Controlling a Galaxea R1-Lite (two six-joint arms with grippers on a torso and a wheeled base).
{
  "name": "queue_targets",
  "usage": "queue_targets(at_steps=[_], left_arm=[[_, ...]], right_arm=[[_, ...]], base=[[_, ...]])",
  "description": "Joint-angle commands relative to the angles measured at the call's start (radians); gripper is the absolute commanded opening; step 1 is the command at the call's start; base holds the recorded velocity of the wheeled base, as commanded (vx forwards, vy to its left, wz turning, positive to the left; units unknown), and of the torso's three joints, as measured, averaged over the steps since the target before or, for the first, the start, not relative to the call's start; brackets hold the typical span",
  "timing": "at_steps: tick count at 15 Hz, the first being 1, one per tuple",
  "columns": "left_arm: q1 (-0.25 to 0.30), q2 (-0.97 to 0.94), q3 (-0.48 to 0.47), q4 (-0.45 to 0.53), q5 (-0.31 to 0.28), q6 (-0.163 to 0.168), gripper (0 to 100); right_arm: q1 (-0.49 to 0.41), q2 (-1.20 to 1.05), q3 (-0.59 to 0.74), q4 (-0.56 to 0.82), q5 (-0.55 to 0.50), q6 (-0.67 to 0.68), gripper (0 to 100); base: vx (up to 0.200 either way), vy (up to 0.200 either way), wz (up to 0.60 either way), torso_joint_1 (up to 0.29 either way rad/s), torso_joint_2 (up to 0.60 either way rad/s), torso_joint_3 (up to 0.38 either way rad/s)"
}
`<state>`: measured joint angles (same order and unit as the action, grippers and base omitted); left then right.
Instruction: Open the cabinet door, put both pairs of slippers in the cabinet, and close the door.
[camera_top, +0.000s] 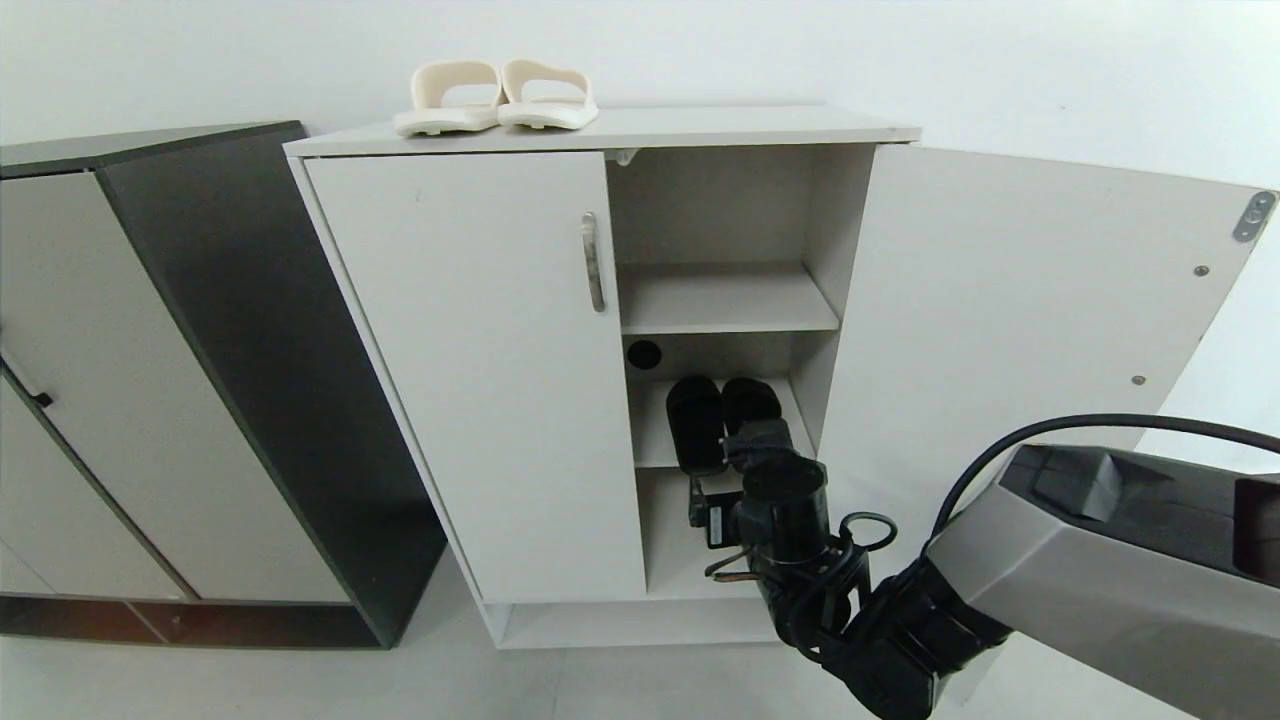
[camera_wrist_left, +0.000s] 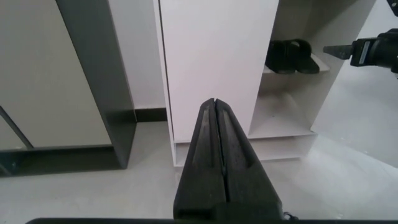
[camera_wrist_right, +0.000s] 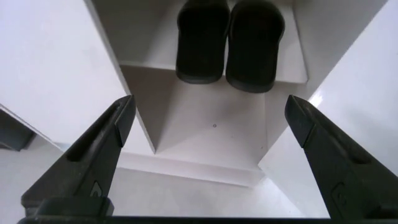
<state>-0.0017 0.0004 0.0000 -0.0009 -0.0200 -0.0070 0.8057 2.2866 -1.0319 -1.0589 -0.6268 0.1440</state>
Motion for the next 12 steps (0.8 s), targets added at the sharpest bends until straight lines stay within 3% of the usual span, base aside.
queue_targets(at_steps=[1,6,12], left_arm=[[0.002,0.001,0.000,-0.001,0.000,0.001,0],[0.000,0.001,0.000,-0.001,0.002,0.004,0],[0.000,0.001,0.000,-0.001,0.002,0.001,0]], right_arm=[[0.001,-0.032,0.044,0.000,0.032,-0.001,100],[0.001,-0.156,0.196,-0.029,0.165,-0.004,100],[0.009,-0.147,0.240,-0.084,0.200,-0.049,100]], base=[[0.000,0.000,0.00,0.012,0.01,0.056],[0.000,0.000,0.00,0.000,0.00,0.020],[0.000,0.200,0.00,0.005,0.00,0.006]])
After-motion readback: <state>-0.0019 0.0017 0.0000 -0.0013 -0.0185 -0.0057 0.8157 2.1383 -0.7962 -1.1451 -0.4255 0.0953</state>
